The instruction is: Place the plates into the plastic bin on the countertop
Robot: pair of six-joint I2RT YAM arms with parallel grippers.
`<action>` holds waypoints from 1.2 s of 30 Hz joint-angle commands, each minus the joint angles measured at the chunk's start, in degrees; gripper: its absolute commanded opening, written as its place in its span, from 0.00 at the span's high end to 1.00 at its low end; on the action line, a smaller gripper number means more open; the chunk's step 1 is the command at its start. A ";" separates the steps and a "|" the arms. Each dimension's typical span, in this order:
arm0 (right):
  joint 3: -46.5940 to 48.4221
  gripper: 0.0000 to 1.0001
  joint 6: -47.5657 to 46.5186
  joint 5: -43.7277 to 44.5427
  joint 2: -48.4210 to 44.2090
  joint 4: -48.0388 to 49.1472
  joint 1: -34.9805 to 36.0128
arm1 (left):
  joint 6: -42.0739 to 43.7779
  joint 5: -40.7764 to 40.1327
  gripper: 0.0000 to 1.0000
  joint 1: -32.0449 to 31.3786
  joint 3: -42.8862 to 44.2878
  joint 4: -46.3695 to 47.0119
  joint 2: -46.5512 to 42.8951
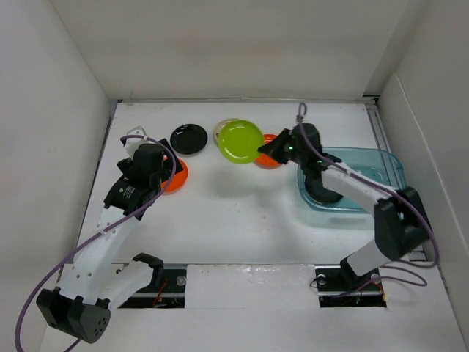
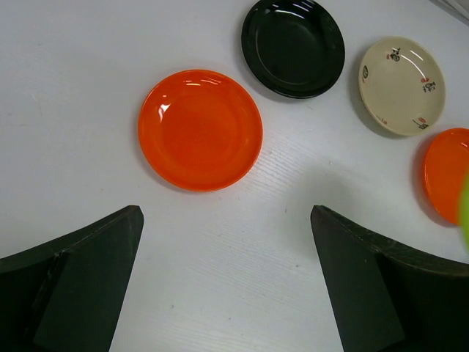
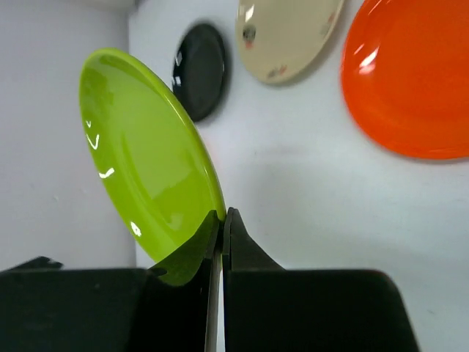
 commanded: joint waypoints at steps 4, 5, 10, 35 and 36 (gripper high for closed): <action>-14.00 1.00 0.23 5.75 -20.61 -2.52 -13.85 | 0.66 0.62 0.00 0.28 0.94 0.51 -1.57; -16.19 1.00 0.23 5.75 -23.18 -2.53 -16.05 | 0.66 1.23 0.00 0.28 0.94 0.51 -1.58; -28.93 1.00 1.55 4.52 -41.02 -7.08 -31.17 | 1.18 1.24 0.00 0.28 0.94 1.03 -1.58; -37.05 0.63 -0.91 4.69 -49.23 -13.95 -37.87 | 1.18 1.24 0.00 0.28 0.41 1.03 -1.58; -37.05 0.54 -0.91 4.17 -49.23 -13.95 -38.39 | 1.18 1.24 0.00 0.28 0.41 1.03 -1.58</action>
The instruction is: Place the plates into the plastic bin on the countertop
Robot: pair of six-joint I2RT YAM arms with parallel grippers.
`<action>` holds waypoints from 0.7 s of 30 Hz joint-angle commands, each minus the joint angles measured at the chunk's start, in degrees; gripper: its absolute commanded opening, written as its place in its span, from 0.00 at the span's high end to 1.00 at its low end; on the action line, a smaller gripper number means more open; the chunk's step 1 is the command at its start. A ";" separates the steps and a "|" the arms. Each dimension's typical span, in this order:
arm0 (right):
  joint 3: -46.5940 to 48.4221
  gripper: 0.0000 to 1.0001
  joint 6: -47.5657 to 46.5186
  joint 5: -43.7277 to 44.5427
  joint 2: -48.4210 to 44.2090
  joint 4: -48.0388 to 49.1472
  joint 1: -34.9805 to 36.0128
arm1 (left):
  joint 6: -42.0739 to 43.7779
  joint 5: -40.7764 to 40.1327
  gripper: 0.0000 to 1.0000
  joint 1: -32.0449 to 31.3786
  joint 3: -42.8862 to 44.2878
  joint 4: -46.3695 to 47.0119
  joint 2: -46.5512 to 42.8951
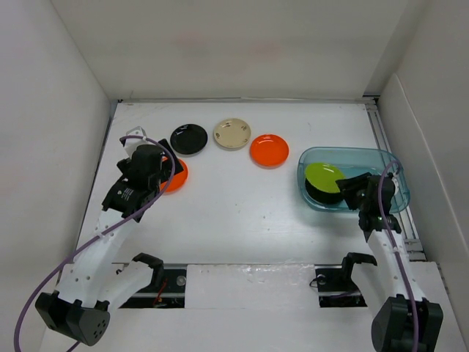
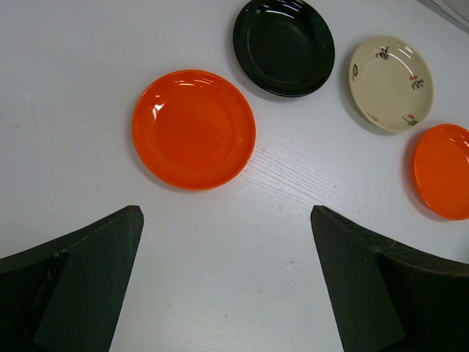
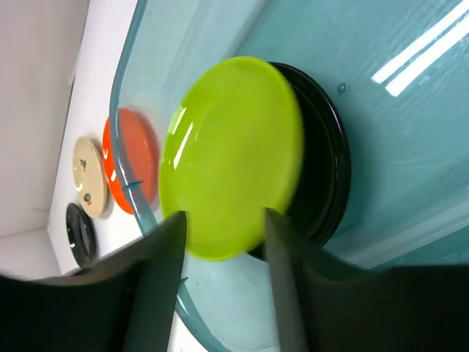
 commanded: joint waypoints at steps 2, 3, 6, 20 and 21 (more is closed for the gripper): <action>1.27 0.38 -0.54 0.10 -0.51 0.98 -0.63 | 0.64 -0.05 0.00 0.28 0.41 1.01 -0.46; 2.06 0.30 -0.54 -0.51 -0.51 0.27 -0.63 | 0.64 -0.05 0.00 0.28 0.41 1.01 -0.46; 3.38 0.15 -0.54 -2.62 -3.39 0.26 -0.63 | 0.64 -0.05 0.00 0.28 0.41 1.01 -0.46; 25.42 0.00 -7.56 -4.30 16.92 8.62 25.62 | 0.64 -0.05 0.00 0.28 0.41 1.01 0.59; 29.97 0.00 -8.09 -4.29 20.29 8.61 30.70 | 0.64 -0.05 0.00 0.28 0.41 1.01 0.59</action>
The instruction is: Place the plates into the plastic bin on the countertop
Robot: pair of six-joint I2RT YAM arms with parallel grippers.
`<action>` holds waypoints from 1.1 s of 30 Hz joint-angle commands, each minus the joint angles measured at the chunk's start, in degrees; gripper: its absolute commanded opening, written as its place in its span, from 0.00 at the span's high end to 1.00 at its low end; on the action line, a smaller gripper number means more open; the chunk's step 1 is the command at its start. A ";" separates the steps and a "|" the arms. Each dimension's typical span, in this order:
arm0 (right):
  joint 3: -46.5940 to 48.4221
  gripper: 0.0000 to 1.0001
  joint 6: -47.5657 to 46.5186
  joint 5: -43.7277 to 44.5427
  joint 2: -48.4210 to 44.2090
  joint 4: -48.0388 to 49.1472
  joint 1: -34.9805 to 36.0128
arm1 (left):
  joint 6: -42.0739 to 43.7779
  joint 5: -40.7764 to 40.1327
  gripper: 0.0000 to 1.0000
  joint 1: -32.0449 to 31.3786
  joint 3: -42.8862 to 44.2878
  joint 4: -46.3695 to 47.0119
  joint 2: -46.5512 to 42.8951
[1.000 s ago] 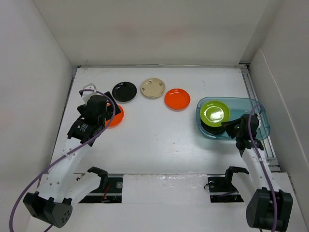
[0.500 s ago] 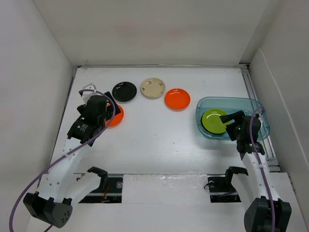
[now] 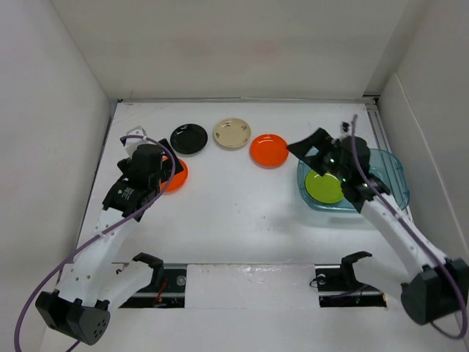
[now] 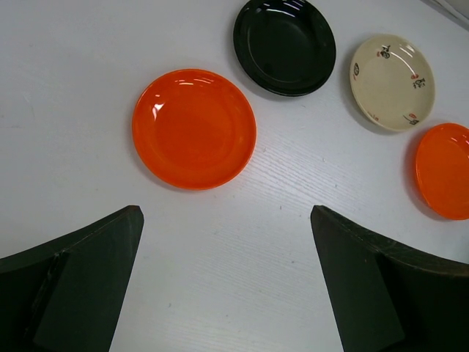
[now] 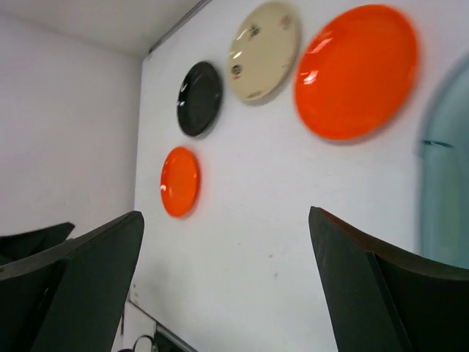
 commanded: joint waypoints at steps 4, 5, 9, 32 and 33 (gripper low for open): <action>17.34 0.00 -4.78 3.14 24.05 4.75 18.19 | -0.50 -2.06 0.00 0.28 0.41 0.46 0.42; 21.10 0.00 -4.78 2.09 31.13 6.75 22.04 | -1.12 -3.20 0.00 0.28 0.41 -0.06 0.42; 30.77 0.05 -2.50 -5.46 45.41 12.64 28.31 | -3.22 -6.55 0.00 0.28 0.94 -1.38 0.42; 67.62 0.52 11.30 -3.46 87.36 6.43 34.21 | -8.69 -14.82 0.00 0.28 2.96 -6.57 0.51; 69.72 0.55 11.30 -3.45 88.06 4.50 34.21 | -8.68 -14.82 0.00 0.28 2.96 -6.57 0.50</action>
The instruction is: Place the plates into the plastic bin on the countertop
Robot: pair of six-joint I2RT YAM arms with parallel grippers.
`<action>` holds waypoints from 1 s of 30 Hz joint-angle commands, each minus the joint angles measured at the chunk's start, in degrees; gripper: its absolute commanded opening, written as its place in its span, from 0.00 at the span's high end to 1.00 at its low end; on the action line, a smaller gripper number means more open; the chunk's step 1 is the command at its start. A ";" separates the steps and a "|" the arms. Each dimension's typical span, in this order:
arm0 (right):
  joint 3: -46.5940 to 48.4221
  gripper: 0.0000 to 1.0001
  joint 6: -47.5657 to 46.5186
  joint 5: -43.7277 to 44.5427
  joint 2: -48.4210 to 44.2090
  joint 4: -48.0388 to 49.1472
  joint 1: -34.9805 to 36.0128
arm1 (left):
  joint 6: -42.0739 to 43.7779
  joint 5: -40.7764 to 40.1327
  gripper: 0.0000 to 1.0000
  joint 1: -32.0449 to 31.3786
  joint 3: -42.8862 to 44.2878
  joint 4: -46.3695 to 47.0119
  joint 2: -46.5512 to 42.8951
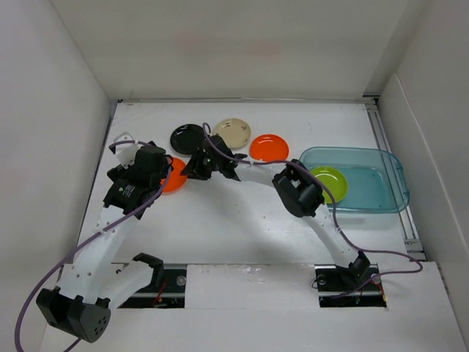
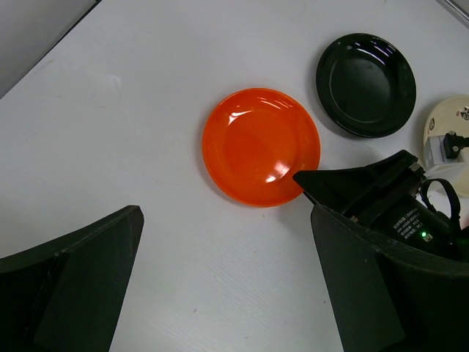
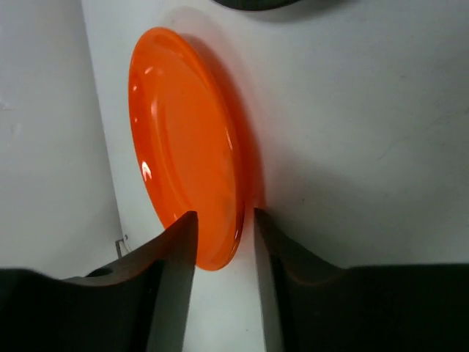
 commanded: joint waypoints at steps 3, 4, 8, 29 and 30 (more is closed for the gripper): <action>7.06 0.67 2.12 3.17 1.93 -5.86 0.31 | 0.48 -0.61 0.00 0.28 2.07 0.86 -0.83; 7.59 0.73 2.13 3.17 2.45 -6.73 0.31 | 0.48 -0.61 0.00 0.28 2.07 0.86 -0.83; 9.70 1.00 2.13 2.57 2.99 -8.15 -0.22 | 0.48 -0.08 0.00 0.28 2.07 1.39 -0.83; -65.06 1.00 -8.51 9.06 -73.25 1.26 -36.05 | 6.36 7.39 0.00 0.28 1.01 5.17 -0.83; -67.35 1.00 -8.51 8.28 -75.39 0.73 -39.21 | 6.37 7.39 0.00 0.28 1.01 5.17 -0.83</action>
